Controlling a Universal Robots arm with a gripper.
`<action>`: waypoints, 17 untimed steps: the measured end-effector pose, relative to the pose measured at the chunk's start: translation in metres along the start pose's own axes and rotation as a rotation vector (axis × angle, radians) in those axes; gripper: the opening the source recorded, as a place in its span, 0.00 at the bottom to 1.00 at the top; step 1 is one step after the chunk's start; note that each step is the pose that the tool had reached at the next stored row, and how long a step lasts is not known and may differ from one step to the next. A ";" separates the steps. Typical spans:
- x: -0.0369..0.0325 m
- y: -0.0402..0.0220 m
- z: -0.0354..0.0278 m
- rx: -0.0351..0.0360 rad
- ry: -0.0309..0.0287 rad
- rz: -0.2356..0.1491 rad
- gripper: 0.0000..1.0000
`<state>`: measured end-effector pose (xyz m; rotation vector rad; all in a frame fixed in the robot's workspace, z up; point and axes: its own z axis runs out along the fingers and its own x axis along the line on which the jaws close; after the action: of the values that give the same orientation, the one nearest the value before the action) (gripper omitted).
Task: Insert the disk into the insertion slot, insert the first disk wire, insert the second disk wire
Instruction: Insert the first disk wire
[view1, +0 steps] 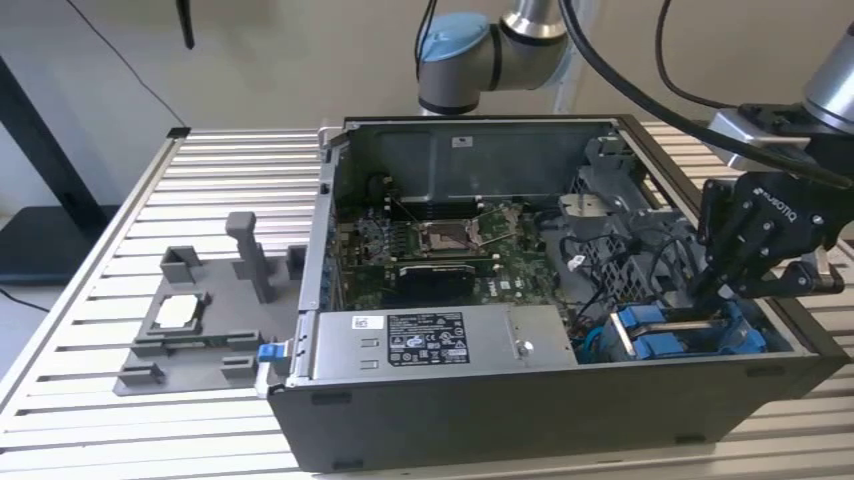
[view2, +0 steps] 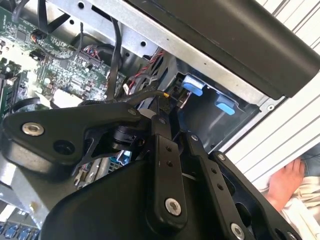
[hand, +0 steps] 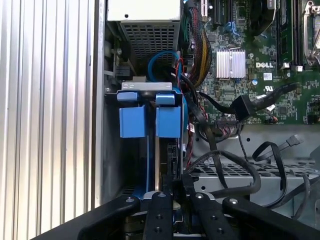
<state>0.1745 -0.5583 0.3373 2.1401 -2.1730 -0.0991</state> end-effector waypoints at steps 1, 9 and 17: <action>0.0000 0.0000 0.0002 0.0000 0.0001 0.000 0.19; 0.0000 0.0000 0.0002 0.0005 -0.0148 -0.002 0.19; 0.0048 0.0004 -0.0052 -0.0042 -0.0382 -0.004 0.19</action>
<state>0.1746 -0.5630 0.3425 2.1583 -2.1867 -0.1458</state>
